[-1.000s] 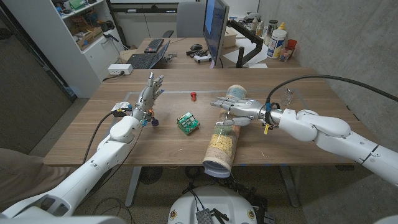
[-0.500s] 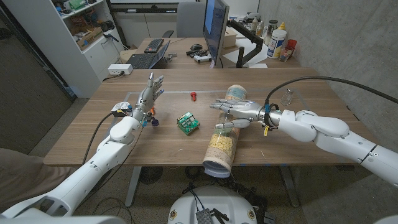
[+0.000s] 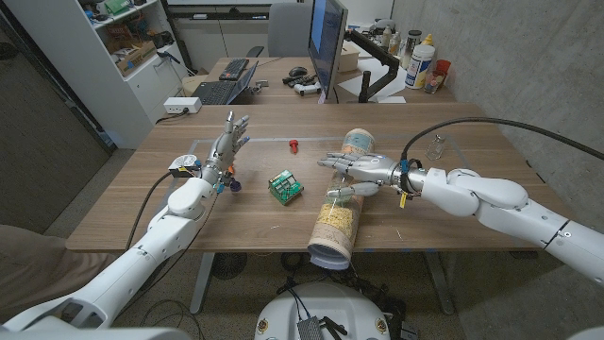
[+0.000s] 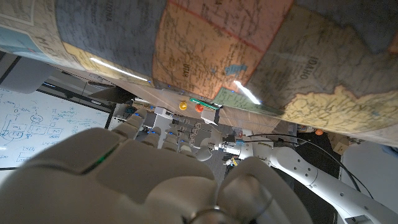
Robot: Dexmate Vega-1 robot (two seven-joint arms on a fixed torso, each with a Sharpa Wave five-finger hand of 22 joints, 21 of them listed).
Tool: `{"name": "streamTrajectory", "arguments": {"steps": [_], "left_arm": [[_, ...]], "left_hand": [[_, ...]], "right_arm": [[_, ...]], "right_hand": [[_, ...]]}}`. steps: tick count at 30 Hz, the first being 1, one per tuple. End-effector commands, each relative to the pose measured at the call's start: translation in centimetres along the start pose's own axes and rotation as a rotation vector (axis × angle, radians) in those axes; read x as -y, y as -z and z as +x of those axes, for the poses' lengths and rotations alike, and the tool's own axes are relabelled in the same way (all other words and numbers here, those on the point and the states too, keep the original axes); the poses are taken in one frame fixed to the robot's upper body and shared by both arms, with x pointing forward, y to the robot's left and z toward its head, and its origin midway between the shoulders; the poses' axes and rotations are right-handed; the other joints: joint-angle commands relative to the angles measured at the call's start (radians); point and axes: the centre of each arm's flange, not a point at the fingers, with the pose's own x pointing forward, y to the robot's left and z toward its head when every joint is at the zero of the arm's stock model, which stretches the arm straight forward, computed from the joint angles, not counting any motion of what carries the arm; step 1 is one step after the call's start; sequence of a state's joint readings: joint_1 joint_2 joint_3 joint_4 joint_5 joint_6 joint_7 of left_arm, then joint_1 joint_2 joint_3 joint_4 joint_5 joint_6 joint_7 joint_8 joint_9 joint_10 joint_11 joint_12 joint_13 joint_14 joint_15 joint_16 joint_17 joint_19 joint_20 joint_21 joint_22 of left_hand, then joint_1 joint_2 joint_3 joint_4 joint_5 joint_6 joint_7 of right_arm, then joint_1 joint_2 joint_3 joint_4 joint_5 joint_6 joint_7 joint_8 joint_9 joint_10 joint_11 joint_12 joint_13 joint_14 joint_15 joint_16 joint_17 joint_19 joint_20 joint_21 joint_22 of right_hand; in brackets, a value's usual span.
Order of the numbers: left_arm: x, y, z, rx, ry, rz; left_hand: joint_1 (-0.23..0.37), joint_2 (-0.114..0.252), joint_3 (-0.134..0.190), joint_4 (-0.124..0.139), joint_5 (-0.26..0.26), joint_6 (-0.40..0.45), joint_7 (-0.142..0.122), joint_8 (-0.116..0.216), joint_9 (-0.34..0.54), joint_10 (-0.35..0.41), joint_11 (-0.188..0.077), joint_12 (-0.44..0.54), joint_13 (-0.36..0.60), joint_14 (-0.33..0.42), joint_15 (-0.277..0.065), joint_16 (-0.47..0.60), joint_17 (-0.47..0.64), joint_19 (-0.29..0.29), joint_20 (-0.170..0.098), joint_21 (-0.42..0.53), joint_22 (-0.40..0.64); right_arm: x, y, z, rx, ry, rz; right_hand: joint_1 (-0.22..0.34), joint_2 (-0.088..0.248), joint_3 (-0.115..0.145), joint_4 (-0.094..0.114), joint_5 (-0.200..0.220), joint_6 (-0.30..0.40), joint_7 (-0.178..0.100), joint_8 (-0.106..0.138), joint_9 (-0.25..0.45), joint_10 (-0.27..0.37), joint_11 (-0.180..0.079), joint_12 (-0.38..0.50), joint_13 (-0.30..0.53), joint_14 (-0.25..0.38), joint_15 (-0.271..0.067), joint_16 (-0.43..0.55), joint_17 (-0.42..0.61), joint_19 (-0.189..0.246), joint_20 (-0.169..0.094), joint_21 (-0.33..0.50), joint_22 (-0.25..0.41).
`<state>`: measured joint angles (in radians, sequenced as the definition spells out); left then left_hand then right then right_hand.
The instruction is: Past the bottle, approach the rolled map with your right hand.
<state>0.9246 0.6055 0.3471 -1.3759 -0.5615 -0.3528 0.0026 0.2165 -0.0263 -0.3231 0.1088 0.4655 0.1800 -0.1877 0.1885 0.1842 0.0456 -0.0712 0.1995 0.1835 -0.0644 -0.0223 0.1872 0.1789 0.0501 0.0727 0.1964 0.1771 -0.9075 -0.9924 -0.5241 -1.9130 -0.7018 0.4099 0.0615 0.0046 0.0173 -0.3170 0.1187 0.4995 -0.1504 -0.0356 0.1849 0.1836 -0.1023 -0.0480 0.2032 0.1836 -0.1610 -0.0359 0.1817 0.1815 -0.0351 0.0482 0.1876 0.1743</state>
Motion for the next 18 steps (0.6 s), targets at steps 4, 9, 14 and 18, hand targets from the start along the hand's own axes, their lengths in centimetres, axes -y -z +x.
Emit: {"name": "streamTrajectory", "arguments": {"steps": [4,9,14,18], "left_arm": [[0.00,0.40,-0.22,-0.002,-0.009,-0.010],[-0.02,0.49,-0.24,0.002,-0.011,-0.017],[-0.14,0.54,-0.23,0.003,-0.015,-0.024],[-0.26,0.60,-0.30,0.002,-0.015,-0.021]], "left_hand": [[0.003,-0.012,-0.004,0.000,-0.002,-0.004,0.007,-0.001,0.001,0.003,0.005,0.000,0.002,-0.003,-0.004,0.001,0.002,-0.001,-0.011,0.001,0.002],[0.003,-0.013,-0.004,0.000,-0.002,-0.005,0.008,-0.001,0.001,0.004,0.005,0.000,0.002,-0.002,-0.001,0.002,0.002,-0.002,-0.009,0.001,0.002],[0.003,-0.012,-0.003,0.000,-0.002,-0.001,0.006,0.001,0.001,0.004,0.003,0.000,0.002,-0.002,0.000,0.002,0.002,-0.002,-0.009,0.001,0.002],[0.004,-0.009,-0.001,0.000,-0.001,0.000,0.005,0.002,0.001,0.004,0.003,0.000,0.002,0.002,-0.003,0.003,0.002,-0.002,-0.009,0.000,0.002]], "right_arm": [[-0.43,-0.03,0.44,-0.002,-0.017,0.007],[-0.49,-0.17,0.64,-0.004,-0.018,0.009],[-0.59,-0.30,0.84,-0.003,-0.020,0.010],[-0.70,-0.40,0.95,-0.003,-0.019,0.012]], "right_hand": [[0.005,0.005,0.003,0.008,0.007,-0.017,0.002,-0.004,0.005,-0.012,-0.001,-0.002,0.004,-0.011,-0.009,0.000,0.000,-0.004,-0.004,0.001,0.003],[0.006,0.008,0.004,0.009,0.008,-0.019,0.002,-0.003,0.005,-0.012,0.000,-0.002,0.004,-0.011,-0.009,0.000,0.000,-0.005,-0.004,0.002,0.003],[0.007,0.011,0.005,0.010,0.010,-0.020,0.001,-0.002,0.005,-0.012,0.000,-0.001,0.004,-0.011,-0.008,0.001,0.000,-0.005,-0.004,0.002,0.003],[0.008,0.013,0.006,0.011,0.011,-0.020,0.002,-0.001,0.005,-0.012,0.000,-0.001,0.004,-0.010,-0.009,0.001,0.000,-0.005,-0.005,0.002,0.003]]}}
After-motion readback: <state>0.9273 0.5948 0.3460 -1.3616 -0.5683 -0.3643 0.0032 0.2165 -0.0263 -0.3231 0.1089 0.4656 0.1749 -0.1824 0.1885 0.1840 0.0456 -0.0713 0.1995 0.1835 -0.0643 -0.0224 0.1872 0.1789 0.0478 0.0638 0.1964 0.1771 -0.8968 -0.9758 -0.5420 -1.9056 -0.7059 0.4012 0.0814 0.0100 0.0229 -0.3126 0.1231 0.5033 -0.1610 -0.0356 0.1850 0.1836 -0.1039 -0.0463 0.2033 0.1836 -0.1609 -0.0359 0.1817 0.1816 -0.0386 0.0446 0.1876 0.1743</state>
